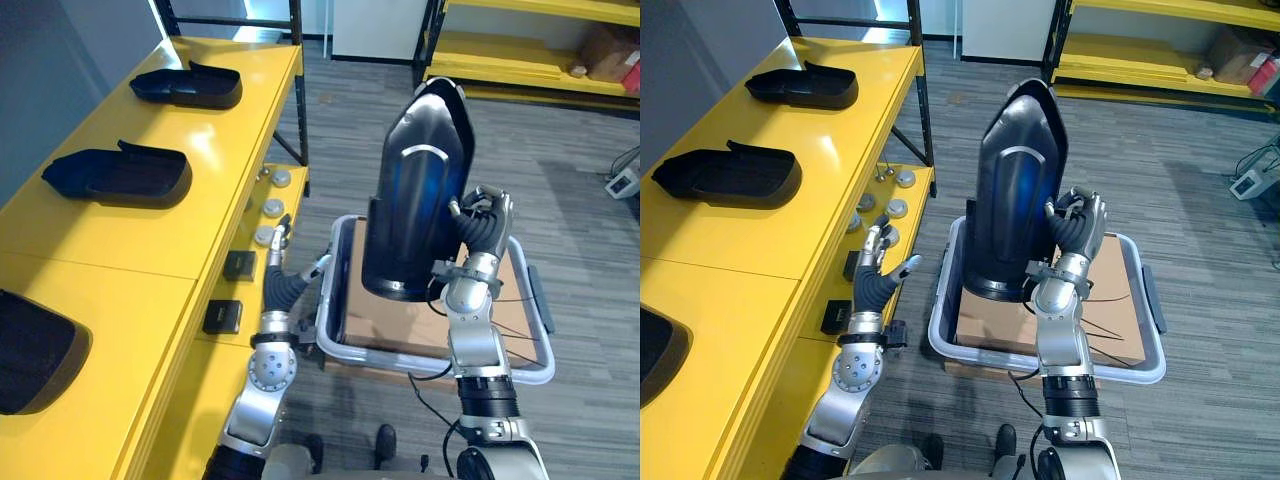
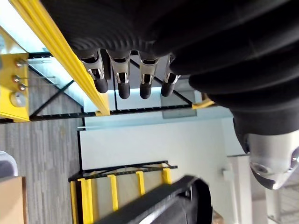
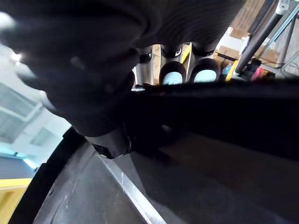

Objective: Walk over and take plastic housings, then place them on the shelf

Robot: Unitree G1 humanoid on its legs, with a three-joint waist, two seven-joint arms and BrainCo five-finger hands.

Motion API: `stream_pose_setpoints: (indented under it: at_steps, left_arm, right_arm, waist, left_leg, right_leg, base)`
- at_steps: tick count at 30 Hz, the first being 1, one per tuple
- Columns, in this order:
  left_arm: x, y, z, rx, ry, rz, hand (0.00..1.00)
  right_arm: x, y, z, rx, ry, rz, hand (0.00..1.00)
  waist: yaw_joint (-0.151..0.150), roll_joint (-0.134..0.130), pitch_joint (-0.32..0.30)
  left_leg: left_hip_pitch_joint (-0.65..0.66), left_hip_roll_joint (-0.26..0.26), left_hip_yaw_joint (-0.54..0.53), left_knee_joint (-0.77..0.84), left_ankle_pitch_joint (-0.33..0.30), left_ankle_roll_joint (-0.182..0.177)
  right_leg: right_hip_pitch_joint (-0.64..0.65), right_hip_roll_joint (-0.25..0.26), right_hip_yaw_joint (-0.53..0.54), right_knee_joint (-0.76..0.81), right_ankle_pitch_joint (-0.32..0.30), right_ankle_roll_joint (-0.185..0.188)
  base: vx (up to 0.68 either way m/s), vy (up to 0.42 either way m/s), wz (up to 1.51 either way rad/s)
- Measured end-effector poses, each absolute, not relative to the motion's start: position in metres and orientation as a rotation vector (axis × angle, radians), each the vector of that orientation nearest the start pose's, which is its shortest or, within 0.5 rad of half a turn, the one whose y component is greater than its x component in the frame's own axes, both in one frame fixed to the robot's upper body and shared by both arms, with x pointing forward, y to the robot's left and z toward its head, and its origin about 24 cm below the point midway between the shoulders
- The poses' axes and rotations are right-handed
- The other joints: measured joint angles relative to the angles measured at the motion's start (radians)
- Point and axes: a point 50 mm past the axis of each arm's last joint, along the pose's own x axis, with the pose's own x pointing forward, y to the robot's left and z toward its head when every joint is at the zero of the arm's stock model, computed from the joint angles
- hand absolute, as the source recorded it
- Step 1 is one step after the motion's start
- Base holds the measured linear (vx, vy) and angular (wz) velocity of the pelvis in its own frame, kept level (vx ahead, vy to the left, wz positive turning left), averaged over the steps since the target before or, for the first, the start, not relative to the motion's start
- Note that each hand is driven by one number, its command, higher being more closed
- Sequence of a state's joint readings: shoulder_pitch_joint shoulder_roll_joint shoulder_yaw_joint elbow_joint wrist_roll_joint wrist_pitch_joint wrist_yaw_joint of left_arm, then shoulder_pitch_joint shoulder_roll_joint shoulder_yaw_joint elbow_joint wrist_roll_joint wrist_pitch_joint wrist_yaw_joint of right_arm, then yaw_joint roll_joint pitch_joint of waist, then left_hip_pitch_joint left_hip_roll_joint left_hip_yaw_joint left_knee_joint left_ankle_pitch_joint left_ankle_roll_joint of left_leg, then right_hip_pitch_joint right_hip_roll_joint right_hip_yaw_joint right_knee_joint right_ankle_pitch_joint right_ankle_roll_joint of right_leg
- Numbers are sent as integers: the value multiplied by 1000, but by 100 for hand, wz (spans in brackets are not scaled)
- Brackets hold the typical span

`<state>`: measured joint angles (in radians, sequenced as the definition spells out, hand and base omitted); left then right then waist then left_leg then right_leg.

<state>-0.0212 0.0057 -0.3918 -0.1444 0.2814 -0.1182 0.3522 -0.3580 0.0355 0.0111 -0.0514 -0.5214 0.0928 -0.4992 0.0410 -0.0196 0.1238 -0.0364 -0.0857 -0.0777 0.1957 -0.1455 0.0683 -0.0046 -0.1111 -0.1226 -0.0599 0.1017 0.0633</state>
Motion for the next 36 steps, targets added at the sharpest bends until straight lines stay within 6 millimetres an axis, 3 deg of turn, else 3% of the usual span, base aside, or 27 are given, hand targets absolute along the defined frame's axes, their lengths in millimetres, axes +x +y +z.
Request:
stream_pose_setpoints:
  at_steps: [2,10,11,14,15,18,24,25,33,36]
  left_arm:
    - [238,61,98,184,-390,-63,0]
    - [249,59,92,260,-368,-3,0]
    - [249,60,89,264,-359,4,100]
    - [251,62,82,285,-329,14,100]
    - [252,63,80,295,-315,20,100]
    - [255,66,71,304,-263,24,100]
    - [255,67,69,238,-230,25,100]
    - [256,68,69,236,-229,26,100]
    - [260,81,69,221,-208,82,100]
    - [262,86,70,223,-207,82,100]
  right_arm:
    - [297,-125,157,-358,-474,-462,100]
    - [294,-114,161,-293,-489,-427,100]
    - [293,-112,159,-284,-484,-416,100]
    - [290,-108,152,-268,-458,-382,100]
    - [287,-98,149,-243,-466,-319,100]
    - [278,-91,154,-216,-523,-272,100]
    - [276,-90,149,-199,-511,-255,100]
    - [275,-90,148,-196,-506,-254,0]
    - [269,-80,140,-133,-504,-88,0]
    - [270,-87,139,-138,-501,-24,0]
  waist:
    - [-1,-1,-6]
    - [-8,-3,-21]
    - [-12,-4,-29]
    - [-24,-4,-54]
    - [-27,-4,-58]
    - [-28,-3,-61]
    - [-28,-6,-73]
    - [-28,-6,-74]
    - [-33,-12,-84]
    - [-28,-14,-86]
  left_leg:
    - [6,-1,1,-15,7,-1]
    - [22,2,14,-32,11,-3]
    - [27,2,16,-42,14,-3]
    - [32,3,18,-53,14,-3]
    - [37,4,23,-56,14,-3]
    - [42,5,28,-58,14,-3]
    - [62,5,38,-69,14,-2]
    - [65,5,40,-73,15,-1]
    - [71,7,49,-85,18,-1]
    - [76,7,46,-87,18,-1]
  right_leg:
    - [-1,-1,1,0,0,0]
    - [0,1,17,-1,0,0]
    - [0,1,19,-2,0,0]
    - [3,1,20,-11,0,0]
    - [4,3,26,-11,0,0]
    - [5,3,33,-11,0,0]
    - [16,3,43,-10,0,0]
    - [16,3,45,-10,0,0]
    - [13,5,47,-11,0,0]
    - [19,5,44,-11,0,1]
  base:
    - [-8,-6,-2]
    - [0,-12,-5]
    - [11,-9,-5]
    - [33,-8,-4]
    - [30,-9,-12]
    - [9,-12,-8]
    - [-18,-8,-4]
    - [-51,-14,-10]
    - [-12,-6,-4]
    - [12,-7,3]
